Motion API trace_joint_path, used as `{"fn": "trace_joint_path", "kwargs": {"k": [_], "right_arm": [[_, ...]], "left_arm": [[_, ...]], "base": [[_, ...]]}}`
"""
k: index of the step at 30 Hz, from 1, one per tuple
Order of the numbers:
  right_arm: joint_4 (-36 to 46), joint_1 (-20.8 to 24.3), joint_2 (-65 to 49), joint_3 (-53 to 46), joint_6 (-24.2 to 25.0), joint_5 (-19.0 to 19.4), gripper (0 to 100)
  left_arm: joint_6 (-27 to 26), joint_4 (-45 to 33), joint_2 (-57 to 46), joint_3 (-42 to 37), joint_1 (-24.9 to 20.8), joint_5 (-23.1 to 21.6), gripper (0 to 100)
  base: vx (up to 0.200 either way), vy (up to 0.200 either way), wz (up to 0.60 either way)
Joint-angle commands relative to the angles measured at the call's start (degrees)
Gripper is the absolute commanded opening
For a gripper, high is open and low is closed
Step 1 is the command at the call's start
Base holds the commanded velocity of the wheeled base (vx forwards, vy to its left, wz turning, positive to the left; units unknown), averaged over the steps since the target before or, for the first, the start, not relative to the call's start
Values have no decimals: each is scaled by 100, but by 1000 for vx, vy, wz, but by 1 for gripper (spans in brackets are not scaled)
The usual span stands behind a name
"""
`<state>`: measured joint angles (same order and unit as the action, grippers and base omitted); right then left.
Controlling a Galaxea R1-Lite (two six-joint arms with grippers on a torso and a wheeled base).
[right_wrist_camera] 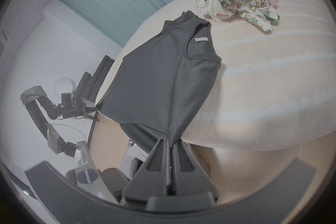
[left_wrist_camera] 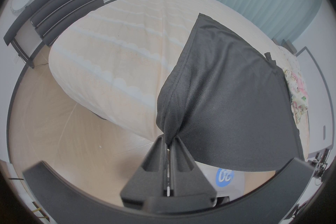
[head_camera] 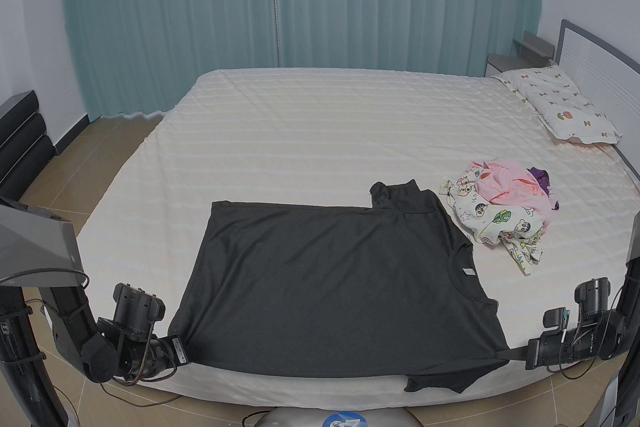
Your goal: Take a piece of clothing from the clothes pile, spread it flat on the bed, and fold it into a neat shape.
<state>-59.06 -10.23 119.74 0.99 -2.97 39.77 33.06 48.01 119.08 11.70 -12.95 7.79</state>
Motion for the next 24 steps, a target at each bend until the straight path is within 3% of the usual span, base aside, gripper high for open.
{"fn": "trace_joint_path", "kwargs": {"k": [1, 18, 24], "right_arm": [[202, 3, -372, -99, -107, -4, 0], [1494, -85, -1005, -99, -485, -13, 0], [1538, -76, -1049, -99, -494, -13, 0]], "left_arm": [[-160, -2, -7, -221, -50, 82, 0], [-476, -318, 1, -696, -498, 205, 0], [-520, -415, -69, -643, -498, 205, 0]], "base": [[0, 0, 0], [0, 0, 0], [0, 0, 0]]}}
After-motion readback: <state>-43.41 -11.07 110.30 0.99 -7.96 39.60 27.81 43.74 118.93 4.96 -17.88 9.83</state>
